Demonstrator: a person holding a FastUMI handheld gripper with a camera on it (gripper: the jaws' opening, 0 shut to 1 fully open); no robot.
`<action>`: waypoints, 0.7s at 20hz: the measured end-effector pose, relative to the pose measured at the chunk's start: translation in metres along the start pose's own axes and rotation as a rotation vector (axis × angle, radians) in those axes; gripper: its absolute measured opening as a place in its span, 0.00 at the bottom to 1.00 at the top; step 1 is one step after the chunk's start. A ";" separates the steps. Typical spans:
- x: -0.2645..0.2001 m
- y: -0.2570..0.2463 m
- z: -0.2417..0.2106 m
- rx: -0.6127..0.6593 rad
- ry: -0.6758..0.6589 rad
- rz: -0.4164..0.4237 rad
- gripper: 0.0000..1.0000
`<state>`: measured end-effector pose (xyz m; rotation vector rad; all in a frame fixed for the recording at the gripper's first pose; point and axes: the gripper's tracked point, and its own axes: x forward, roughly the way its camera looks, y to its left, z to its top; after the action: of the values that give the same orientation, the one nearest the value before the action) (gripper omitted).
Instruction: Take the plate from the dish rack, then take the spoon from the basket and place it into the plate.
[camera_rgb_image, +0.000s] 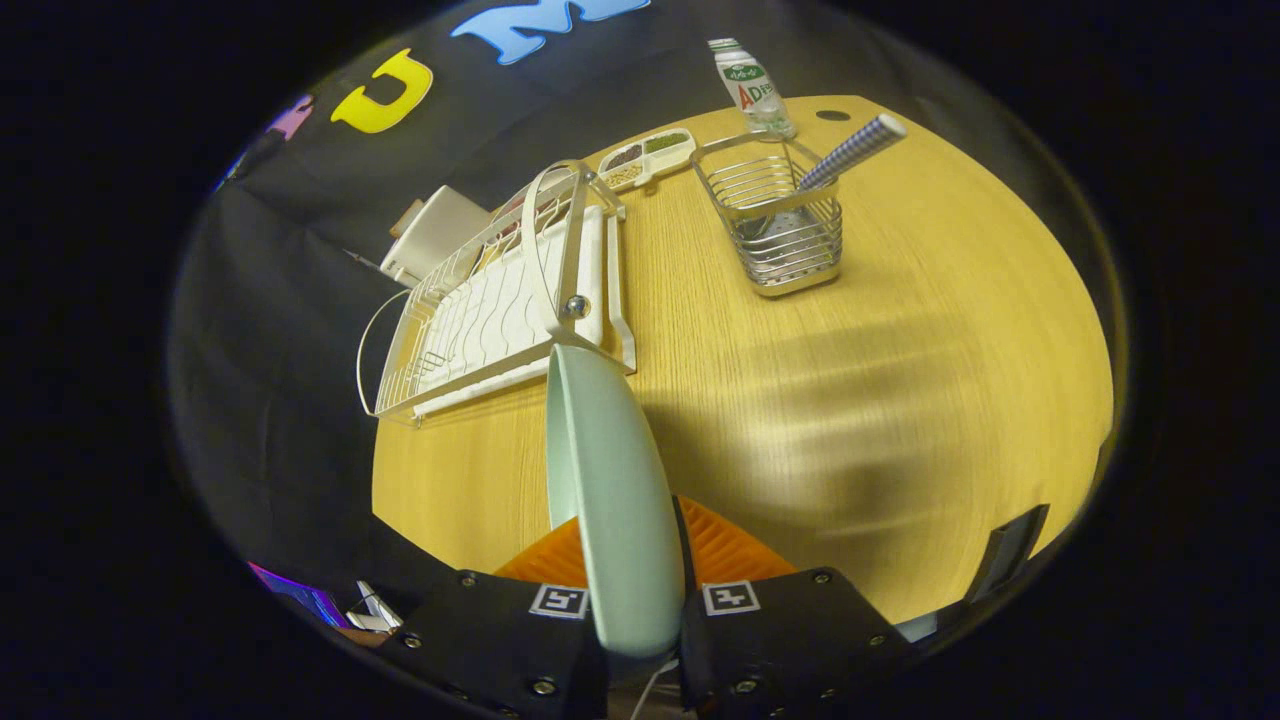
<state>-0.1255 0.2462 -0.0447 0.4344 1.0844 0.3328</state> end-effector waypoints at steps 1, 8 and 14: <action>0.006 0.002 -0.002 0.006 0.005 0.037 0.27; 0.021 -0.020 -0.011 0.081 0.004 0.124 0.31; -0.004 -0.074 0.000 -0.105 -0.073 -0.053 0.65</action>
<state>-0.1236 0.1803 -0.0776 0.3217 1.0004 0.3227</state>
